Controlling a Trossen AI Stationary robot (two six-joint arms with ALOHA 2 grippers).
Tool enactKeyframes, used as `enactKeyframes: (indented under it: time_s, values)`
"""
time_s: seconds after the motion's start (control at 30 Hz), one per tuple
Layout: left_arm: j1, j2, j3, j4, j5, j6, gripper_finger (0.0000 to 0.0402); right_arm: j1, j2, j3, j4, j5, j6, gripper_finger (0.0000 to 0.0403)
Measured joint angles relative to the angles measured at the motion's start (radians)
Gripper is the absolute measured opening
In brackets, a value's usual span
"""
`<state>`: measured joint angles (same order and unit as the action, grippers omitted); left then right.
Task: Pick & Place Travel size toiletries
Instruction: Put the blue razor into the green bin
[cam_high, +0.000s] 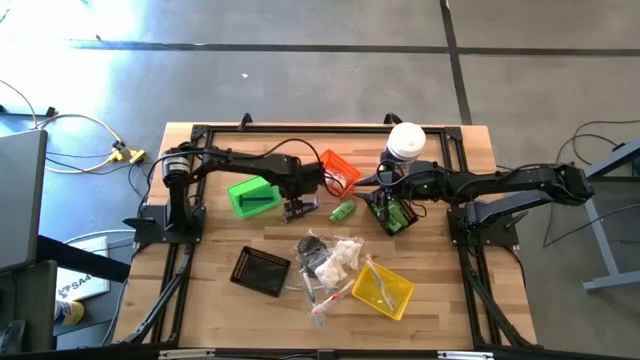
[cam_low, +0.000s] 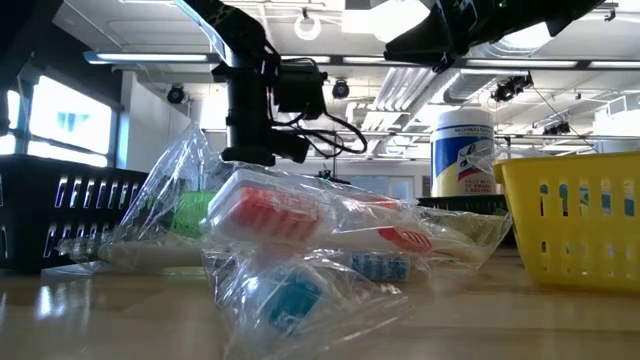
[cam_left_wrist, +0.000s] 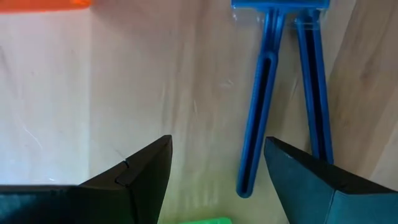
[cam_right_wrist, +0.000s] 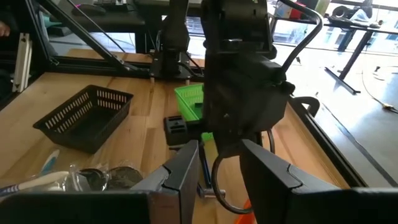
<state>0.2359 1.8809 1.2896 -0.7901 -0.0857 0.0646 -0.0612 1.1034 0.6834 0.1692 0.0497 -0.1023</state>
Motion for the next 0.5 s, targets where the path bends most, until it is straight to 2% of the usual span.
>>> enactKeyframes:
  time_s: [0.27, 0.5]
  values:
    - [-0.008, 0.001, -0.008, 0.016, 0.052, 0.067, 0.0248, 0.0, 0.0, 0.0, 0.0, 0.0, -0.001, 0.0111]
    - [-0.007, 0.006, -0.009, 0.024, 0.054, 0.07, 0.0248, 0.0, 0.0, 0.0, 0.0, 0.0, -0.001, 0.0111]
